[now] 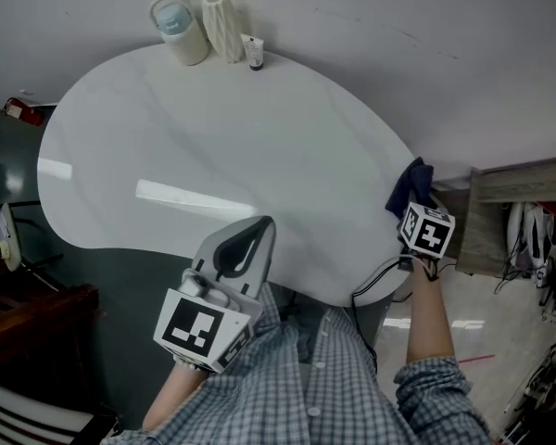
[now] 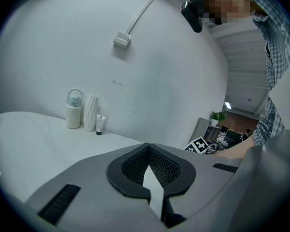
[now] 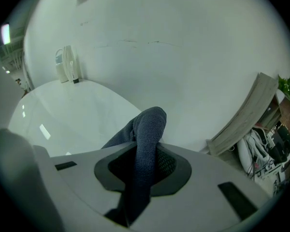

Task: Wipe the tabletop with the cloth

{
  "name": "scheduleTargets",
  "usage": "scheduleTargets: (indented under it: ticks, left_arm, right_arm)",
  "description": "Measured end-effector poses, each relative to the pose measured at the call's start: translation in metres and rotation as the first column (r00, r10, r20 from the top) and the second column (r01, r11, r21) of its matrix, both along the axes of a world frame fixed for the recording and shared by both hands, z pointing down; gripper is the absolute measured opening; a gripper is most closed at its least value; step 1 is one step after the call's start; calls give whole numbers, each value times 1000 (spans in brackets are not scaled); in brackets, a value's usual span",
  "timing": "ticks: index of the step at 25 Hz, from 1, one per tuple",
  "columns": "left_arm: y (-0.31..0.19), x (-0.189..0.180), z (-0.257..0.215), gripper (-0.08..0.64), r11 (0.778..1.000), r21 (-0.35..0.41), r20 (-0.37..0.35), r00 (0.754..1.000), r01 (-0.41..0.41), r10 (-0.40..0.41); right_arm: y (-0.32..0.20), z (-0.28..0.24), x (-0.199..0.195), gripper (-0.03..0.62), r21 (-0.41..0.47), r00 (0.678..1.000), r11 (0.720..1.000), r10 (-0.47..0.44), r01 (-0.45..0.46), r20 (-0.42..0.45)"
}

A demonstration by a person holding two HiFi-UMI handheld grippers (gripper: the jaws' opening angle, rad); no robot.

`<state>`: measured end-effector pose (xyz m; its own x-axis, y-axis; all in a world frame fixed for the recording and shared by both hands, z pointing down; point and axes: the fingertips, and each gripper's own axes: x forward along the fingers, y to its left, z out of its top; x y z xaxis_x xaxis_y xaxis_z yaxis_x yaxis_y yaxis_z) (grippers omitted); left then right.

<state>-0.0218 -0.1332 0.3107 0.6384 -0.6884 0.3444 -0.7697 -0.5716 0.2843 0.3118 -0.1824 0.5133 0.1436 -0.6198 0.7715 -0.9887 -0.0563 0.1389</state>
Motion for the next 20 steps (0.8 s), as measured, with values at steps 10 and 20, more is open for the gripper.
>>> scheduleTargets:
  ticks: [10,20]
  left_arm:
    - [-3,-4,3,5,999,-8,-7,999,40,-40]
    - [-2,-19,11,5,992,-44,28,993,115,-114]
  right_arm:
    - [-19,-1,-4,52,-7,1000,1000,4,-3,16]
    - [-63,-1,-27,52,-2,995,995,-100,100,-4]
